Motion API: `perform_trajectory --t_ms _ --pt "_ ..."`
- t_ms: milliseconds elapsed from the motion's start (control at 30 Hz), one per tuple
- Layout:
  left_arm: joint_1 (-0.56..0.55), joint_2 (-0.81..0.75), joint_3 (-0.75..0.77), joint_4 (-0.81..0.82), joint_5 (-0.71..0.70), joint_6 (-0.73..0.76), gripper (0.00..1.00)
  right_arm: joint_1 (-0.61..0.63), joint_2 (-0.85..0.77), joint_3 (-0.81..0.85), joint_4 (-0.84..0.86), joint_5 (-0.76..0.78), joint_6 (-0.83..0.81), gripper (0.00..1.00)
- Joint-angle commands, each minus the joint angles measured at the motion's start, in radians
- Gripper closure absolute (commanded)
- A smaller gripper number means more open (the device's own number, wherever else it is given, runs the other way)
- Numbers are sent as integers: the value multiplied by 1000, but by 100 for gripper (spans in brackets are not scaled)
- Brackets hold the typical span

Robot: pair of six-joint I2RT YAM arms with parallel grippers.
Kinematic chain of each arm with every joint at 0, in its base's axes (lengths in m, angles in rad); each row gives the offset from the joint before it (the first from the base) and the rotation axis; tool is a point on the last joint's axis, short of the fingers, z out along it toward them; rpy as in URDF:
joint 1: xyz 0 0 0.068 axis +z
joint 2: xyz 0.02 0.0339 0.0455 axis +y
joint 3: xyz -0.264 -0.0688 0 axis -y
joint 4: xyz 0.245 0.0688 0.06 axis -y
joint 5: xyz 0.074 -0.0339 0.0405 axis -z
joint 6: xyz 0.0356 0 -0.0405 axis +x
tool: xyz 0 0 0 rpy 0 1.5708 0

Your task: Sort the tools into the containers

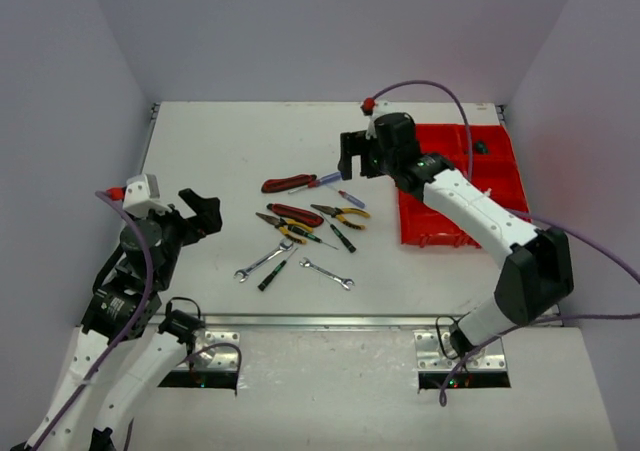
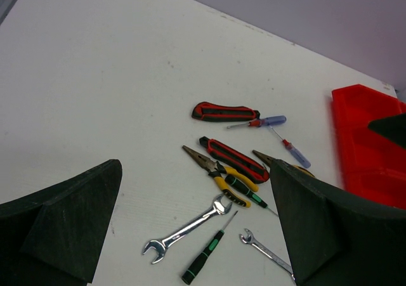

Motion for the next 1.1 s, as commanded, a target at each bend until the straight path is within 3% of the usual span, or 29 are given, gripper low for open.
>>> perform_trajectory --t_ms 0,133,200,433,733,1067 --pt "-8 3 -2 31 -17 -5 0 32 151 47 -93 -25 -180 7" --pt "-8 8 -1 28 -18 -7 0 22 341 177 -179 72 -288 41" --pt "-8 8 0 26 -22 -8 0 14 432 264 -225 66 -315 50" --pt "-8 2 -1 27 -23 -8 0 12 646 473 -328 56 -341 56" --pt "-8 -4 -2 30 -16 -6 0 4 700 463 -344 -4 -341 61" --pt "-8 -15 -2 32 -14 -5 0 -12 676 399 -317 10 -328 88"
